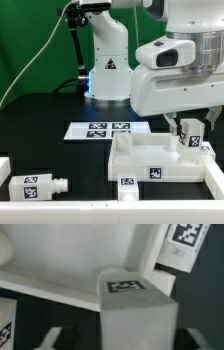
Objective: Assemble one leg
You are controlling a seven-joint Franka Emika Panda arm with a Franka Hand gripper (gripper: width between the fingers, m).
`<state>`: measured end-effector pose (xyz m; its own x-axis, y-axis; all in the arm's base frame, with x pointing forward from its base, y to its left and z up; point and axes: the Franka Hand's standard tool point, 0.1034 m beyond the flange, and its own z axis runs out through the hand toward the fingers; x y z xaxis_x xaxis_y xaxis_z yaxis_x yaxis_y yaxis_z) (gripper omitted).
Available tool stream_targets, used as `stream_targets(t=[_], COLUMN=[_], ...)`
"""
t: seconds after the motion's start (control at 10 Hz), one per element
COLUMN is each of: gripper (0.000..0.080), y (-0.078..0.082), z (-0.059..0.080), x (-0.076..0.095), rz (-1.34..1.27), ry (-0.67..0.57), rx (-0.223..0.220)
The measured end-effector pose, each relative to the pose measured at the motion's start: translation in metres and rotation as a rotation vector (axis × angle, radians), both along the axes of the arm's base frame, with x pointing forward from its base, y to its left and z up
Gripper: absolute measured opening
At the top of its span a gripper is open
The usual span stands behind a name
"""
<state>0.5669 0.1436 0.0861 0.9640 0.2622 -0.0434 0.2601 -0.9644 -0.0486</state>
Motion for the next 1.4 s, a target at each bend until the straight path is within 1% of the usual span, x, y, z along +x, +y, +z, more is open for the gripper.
stream_targets(t=[0.1, 0.7, 0.9, 1.0, 1.1, 1.4], gripper=[0.0282, 0.0282, 0.0282, 0.0284, 0.0284, 0.0284], y=[0.0000, 0.0002, 0.0007, 0.0016, 0.0001, -0.0047], z=[0.0000, 0.0000, -0.0001, -0.0004, -0.0005, -0.0017], x=[0.0000, 0.0000, -0.0002, -0.0005, -0.0001, 0.0001], rz=[0.000, -0.044, -0.179, -0.239, -0.342, -0.644], ry=[0.000, 0.002, 0.007, 0.008, 0.010, 0.013], rx=[0.000, -0.001, -0.008, -0.018, -0.020, -0.010])
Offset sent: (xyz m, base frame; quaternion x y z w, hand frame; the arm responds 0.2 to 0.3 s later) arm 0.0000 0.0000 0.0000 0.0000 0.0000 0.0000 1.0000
